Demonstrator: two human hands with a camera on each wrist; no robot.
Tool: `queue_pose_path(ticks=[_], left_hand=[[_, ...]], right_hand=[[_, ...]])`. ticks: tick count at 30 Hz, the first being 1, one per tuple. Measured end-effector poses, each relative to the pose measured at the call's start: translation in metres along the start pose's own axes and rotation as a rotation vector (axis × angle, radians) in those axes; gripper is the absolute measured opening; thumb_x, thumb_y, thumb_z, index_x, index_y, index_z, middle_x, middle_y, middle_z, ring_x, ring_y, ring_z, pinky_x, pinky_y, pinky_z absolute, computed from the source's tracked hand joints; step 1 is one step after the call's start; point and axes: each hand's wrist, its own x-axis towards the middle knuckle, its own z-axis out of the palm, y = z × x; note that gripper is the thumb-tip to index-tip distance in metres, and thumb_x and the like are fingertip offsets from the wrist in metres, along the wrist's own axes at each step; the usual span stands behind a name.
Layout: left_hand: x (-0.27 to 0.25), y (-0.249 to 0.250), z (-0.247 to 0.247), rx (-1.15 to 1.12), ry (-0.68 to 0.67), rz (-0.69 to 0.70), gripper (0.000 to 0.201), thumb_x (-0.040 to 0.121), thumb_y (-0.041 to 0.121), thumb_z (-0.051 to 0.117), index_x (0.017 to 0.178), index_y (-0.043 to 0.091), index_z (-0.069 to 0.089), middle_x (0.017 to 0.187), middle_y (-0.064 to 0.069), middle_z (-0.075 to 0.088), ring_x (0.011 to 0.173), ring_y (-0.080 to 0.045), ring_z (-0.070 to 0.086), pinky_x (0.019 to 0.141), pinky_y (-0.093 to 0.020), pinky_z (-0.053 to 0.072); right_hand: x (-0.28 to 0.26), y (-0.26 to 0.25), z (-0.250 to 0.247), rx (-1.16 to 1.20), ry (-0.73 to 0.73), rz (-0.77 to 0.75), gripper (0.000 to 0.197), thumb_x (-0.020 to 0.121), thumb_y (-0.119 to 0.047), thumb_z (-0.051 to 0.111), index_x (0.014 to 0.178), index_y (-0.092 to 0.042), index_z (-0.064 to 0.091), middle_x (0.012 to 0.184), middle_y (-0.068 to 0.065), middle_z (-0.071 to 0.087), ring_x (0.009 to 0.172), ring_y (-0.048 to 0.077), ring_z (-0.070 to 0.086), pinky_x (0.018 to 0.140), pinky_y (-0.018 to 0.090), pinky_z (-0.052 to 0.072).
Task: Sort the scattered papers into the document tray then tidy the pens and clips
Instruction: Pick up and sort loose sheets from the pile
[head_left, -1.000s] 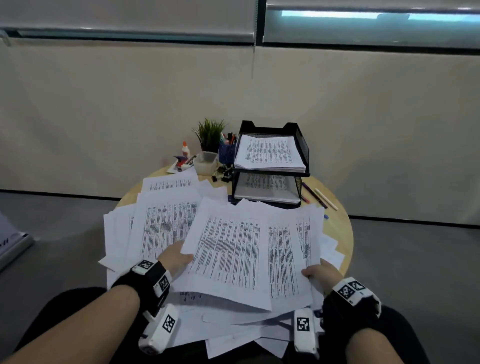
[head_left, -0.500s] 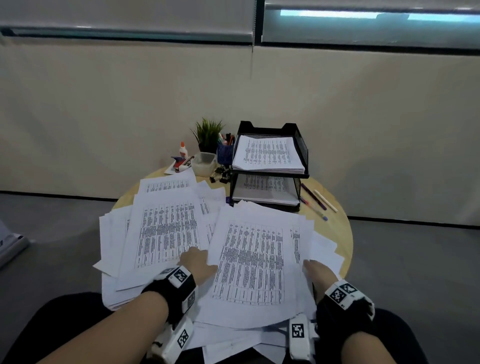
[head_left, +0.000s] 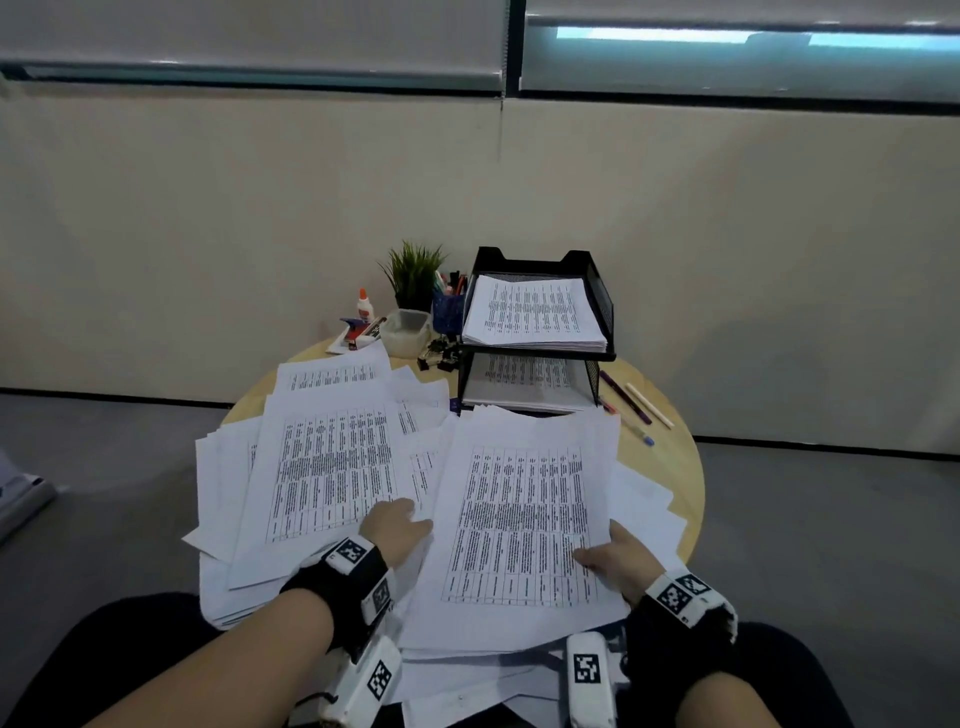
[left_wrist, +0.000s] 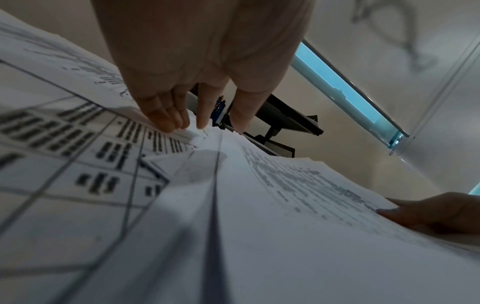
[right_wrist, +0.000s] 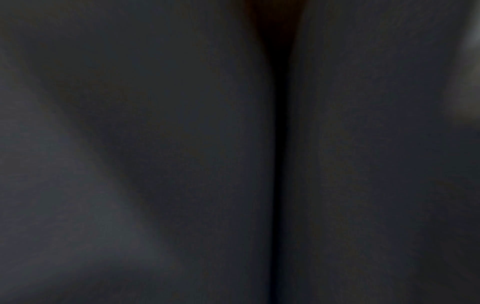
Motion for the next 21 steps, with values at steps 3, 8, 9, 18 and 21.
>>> queue_pose_path(ticks=[3,8,9,18,21], left_hand=[[0.005,-0.006,-0.003,0.117,0.061,-0.044,0.019,0.091,0.025,0.050,0.074,0.021,0.044,0.078,0.007,0.041,0.082,-0.017,0.047,0.068,-0.024,0.037],[0.002,-0.021,-0.009,0.371,-0.039,-0.098,0.086,0.077,0.042,0.067,0.148,0.022,0.022,0.156,-0.015,0.009,0.144,-0.032,0.011,0.116,-0.047,0.018],[0.000,-0.023,-0.010,0.379,-0.061,-0.089,0.097,0.075,0.049,0.068,0.150,0.023,0.013,0.158,-0.013,-0.001,0.146,-0.031,0.002,0.118,-0.048,0.012],[-0.002,-0.035,-0.022,0.621,0.014,0.079,0.061,0.094,0.037,0.045,0.146,0.017,0.023,0.144,-0.010,0.034,0.129,-0.028,0.038,0.106,-0.040,0.037],[-0.006,-0.033,-0.027,0.516,0.083,0.129,0.044,0.098,0.016,0.036,0.142,0.015,0.034,0.132,-0.004,0.049,0.115,-0.021,0.051,0.098,-0.030,0.042]], right_hand=[[-0.004,-0.004,-0.008,0.136,0.005,-0.003,0.031,0.083,0.019,0.052,0.092,-0.010,0.057,0.095,0.014,0.065,0.094,0.034,0.060,0.089,0.049,0.048],[-0.006,0.001,-0.020,0.077,0.116,0.004,0.035,0.080,0.012,0.061,0.110,-0.004,0.053,0.111,0.020,0.063,0.105,0.038,0.059,0.091,0.049,0.049],[-0.008,0.000,-0.020,0.080,0.118,0.005,0.035,0.081,0.012,0.060,0.111,-0.004,0.051,0.110,0.018,0.062,0.103,0.036,0.059,0.084,0.043,0.051],[-0.014,-0.008,-0.015,0.219,0.031,0.003,0.026,0.084,0.022,0.049,0.104,0.006,0.051,0.097,0.017,0.061,0.079,0.028,0.058,0.055,0.027,0.051],[-0.012,-0.005,-0.012,0.241,0.002,0.015,0.026,0.084,0.023,0.048,0.104,0.007,0.051,0.092,0.017,0.061,0.084,0.032,0.059,0.069,0.033,0.054]])
